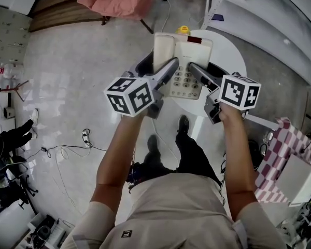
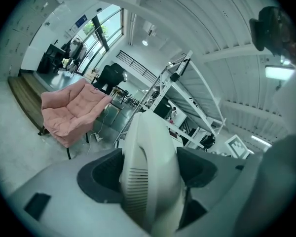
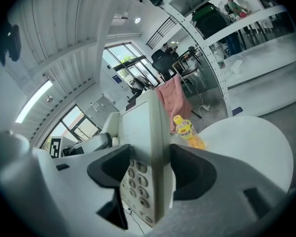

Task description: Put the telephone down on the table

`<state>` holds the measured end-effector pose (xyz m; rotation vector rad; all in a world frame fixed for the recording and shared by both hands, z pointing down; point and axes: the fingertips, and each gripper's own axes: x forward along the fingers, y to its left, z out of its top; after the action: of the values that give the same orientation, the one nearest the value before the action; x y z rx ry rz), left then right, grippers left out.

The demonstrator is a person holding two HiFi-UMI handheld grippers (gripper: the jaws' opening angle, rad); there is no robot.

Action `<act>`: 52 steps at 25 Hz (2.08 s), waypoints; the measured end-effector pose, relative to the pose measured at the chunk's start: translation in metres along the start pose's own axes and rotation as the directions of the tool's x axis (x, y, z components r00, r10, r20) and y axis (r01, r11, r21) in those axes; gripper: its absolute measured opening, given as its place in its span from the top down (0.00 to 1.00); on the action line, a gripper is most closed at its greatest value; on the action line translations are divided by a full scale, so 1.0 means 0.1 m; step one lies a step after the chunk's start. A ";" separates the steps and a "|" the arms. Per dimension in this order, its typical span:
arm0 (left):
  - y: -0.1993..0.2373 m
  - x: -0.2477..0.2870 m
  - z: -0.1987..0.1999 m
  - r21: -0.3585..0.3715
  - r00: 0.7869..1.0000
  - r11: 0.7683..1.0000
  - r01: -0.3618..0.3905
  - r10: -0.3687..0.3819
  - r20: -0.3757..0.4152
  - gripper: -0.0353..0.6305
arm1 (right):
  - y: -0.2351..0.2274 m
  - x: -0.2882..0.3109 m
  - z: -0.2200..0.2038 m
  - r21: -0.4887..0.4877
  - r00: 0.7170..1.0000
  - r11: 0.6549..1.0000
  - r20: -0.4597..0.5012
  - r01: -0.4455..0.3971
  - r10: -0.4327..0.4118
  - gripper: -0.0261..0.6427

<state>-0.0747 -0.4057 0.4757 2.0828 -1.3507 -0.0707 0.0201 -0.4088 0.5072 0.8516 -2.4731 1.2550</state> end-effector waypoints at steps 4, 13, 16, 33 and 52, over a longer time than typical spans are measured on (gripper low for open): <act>0.10 0.10 -0.14 -0.011 1.000 1.000 -0.012 0.012 -0.023 0.44 | -0.16 0.08 -0.09 0.024 1.000 1.000 -0.018 0.001 0.000 0.60; 0.33 0.32 -0.45 -0.045 0.997 0.998 -0.036 0.033 -0.067 0.43 | -0.50 0.28 -0.28 0.070 0.999 0.997 -0.053 0.011 -0.008 0.60; 0.42 0.40 -0.58 -0.060 0.995 0.997 -0.048 0.042 -0.085 0.44 | -0.63 0.35 -0.36 0.084 0.998 0.996 -0.069 0.018 -0.013 0.60; 0.96 0.76 -1.32 -0.127 0.978 0.985 -0.119 0.094 -0.188 0.44 | -1.31 0.79 -0.90 0.175 0.987 0.983 -0.157 0.051 -0.023 0.60; 1.44 1.03 -2.04 -0.198 0.949 0.963 -0.184 0.122 -0.290 0.44 | -1.88 1.19 -1.42 0.243 0.968 0.964 -0.248 0.107 -0.045 0.59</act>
<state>-0.0648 -0.4306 0.7441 1.7223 -1.2663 0.1258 0.0300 -0.4288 0.7710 0.7901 -2.1016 1.5704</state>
